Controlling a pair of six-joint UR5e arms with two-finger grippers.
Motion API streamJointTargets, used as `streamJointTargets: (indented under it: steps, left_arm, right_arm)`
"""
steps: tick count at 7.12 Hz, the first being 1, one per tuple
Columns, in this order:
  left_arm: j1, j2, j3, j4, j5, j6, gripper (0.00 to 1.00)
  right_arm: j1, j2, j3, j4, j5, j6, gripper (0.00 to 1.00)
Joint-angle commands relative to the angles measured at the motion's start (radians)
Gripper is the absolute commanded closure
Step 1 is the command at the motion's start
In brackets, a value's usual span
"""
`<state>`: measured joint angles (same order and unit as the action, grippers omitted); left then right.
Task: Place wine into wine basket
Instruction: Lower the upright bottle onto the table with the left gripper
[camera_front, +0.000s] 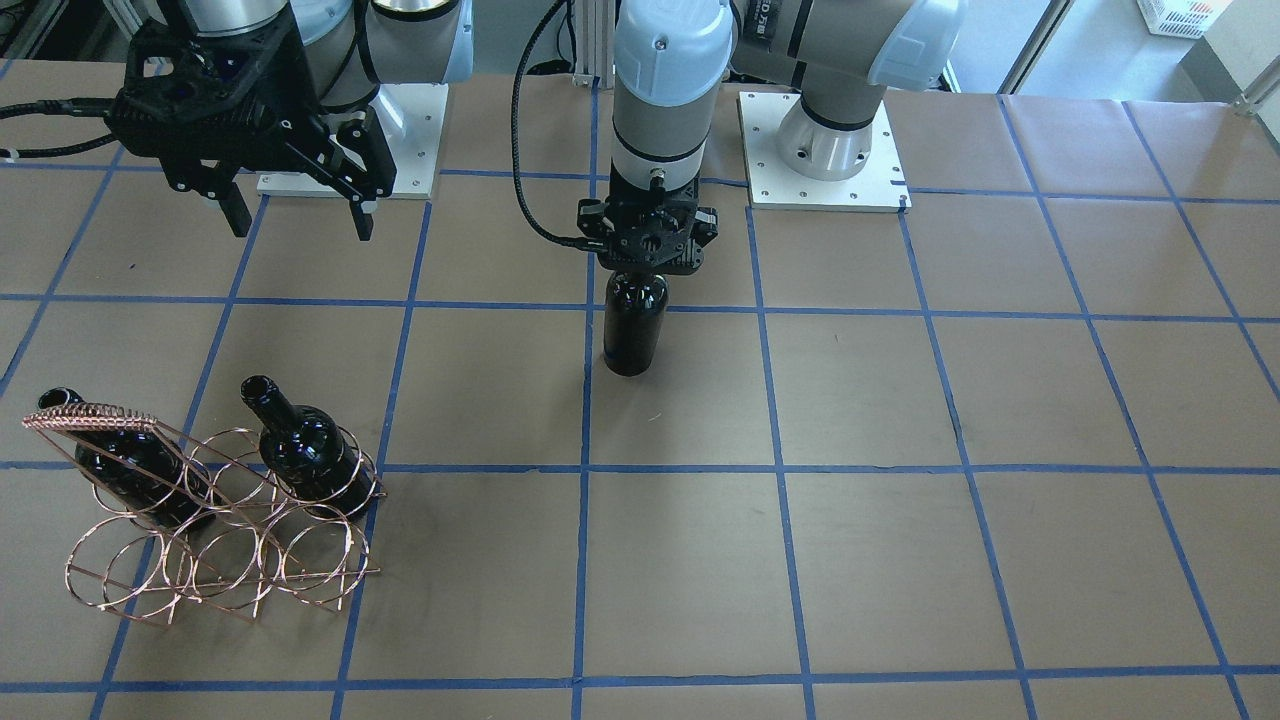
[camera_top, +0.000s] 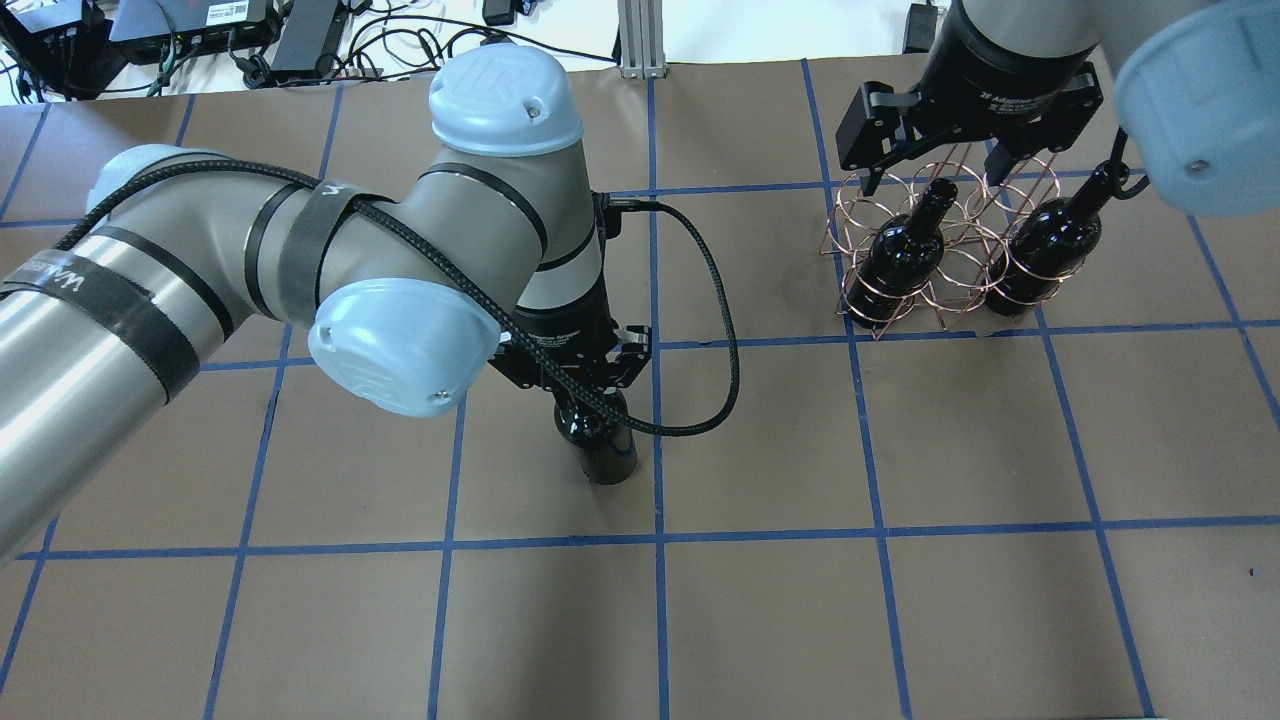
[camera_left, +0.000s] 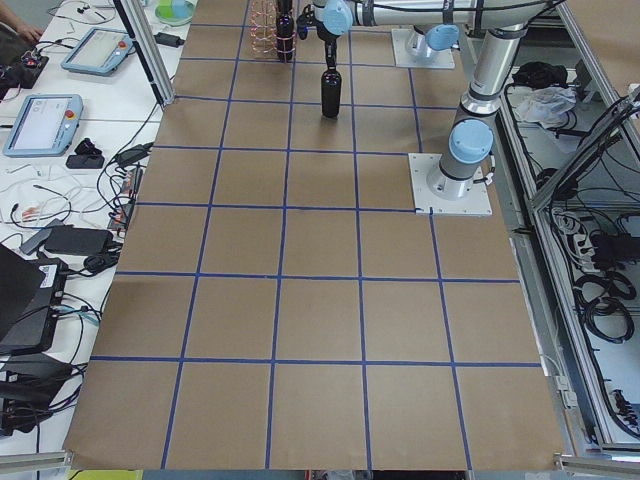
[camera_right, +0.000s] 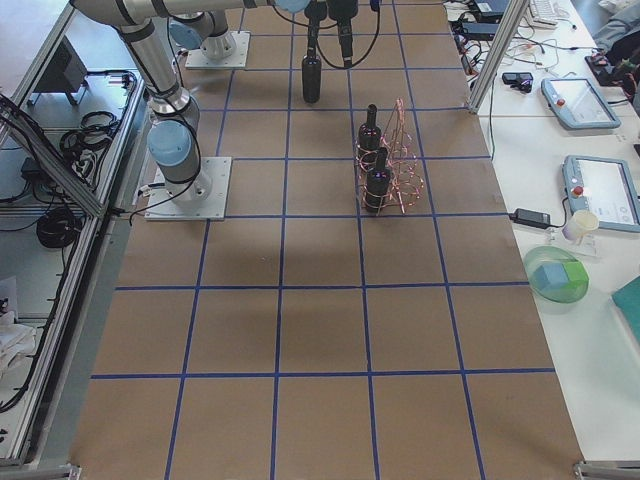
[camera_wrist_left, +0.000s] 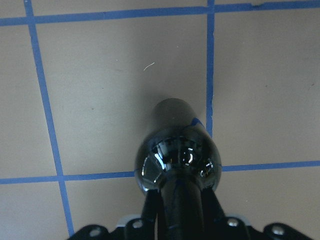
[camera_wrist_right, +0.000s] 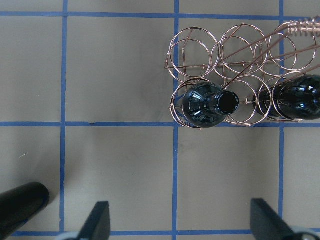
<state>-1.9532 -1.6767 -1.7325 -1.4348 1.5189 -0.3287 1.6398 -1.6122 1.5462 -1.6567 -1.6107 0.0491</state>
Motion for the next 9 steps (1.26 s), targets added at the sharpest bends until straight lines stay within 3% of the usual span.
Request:
streamJointTargets:
  steps: [1,9]
  left_arm:
    - [-0.013,0.000,-0.001,0.002,0.000,-0.007,1.00]
    - [-0.015,-0.006,-0.002,-0.009,-0.019,-0.004,1.00]
  right_arm:
    - [0.000,0.000,0.000,0.000,-0.001,0.000,0.00]
    - [0.000,0.000,0.000,0.000,0.002,0.000,0.00]
